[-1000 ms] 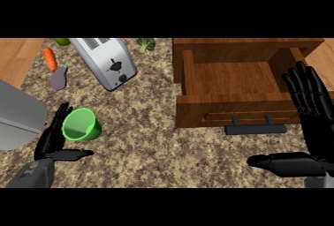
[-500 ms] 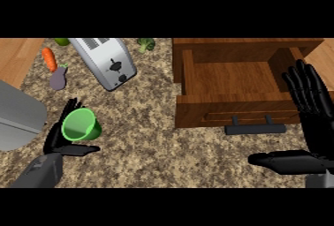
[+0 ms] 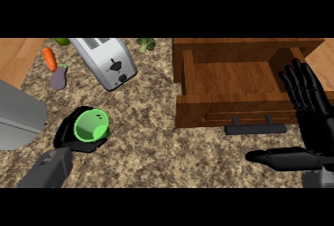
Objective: Pick up the cup, place it into the drawer and close the drawer
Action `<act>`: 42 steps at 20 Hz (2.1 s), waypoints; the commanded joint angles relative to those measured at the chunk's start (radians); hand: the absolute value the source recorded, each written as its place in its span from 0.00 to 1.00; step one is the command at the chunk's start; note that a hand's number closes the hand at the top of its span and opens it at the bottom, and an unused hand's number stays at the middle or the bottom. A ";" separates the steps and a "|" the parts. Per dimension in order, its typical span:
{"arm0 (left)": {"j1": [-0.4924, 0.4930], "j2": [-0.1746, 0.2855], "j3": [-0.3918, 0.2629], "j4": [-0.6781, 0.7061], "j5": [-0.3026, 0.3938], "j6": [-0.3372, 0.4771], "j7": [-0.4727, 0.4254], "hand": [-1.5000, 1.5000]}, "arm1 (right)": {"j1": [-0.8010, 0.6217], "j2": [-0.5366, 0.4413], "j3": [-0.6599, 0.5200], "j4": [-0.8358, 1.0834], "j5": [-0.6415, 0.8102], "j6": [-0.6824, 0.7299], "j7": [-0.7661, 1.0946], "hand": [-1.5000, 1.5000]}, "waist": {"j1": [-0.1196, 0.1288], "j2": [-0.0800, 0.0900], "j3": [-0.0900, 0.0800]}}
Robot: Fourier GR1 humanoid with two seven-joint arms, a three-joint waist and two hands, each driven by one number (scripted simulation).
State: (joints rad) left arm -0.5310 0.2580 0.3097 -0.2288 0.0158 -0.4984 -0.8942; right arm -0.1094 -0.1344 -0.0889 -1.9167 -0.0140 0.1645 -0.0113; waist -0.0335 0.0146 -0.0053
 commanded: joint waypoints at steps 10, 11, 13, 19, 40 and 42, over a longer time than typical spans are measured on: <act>0.077 -0.054 0.111 -0.067 0.124 0.038 -0.205 1.00 | 0.052 -0.017 -0.020 0.011 0.008 0.017 -0.036 0.00 | 0.017 -0.007 0.002; 0.090 -0.054 0.099 -0.077 0.107 0.058 -0.244 1.00 | 0.007 -0.024 -0.026 -0.023 -0.001 0.004 0.021 0.00 | 0.015 -0.007 0.002; 0.056 -0.060 0.115 -0.078 0.127 0.035 -0.242 1.00 | 0.025 -0.006 -0.011 0.047 0.023 0.013 -0.077 0.00 | 0.014 -0.003 0.002; 0.028 -0.113 0.085 -0.180 0.129 0.065 -0.241 1.00 | 0.018 -0.011 -0.022 -0.017 0.009 -0.001 -0.007 0.00 | 0.022 -0.012 0.003; -0.193 -0.257 -0.272 -0.847 0.155 0.453 0.416 1.00 | 0.061 -0.024 -0.057 -0.005 -0.002 0.024 -0.032 0.00 | 0.032 -0.019 0.006; -0.341 -0.257 -0.231 -0.792 0.123 0.498 0.512 1.00 | 0.008 -0.064 -0.098 -0.011 -0.058 0.043 0.037 0.00 | 0.024 -0.017 0.006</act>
State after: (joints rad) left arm -0.7497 0.0093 0.1128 -0.9990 0.1441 -0.0840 -0.5107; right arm -0.0695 -0.1629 -0.1531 -1.9307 -0.0315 0.1821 -0.0025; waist -0.0012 -0.0042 0.0006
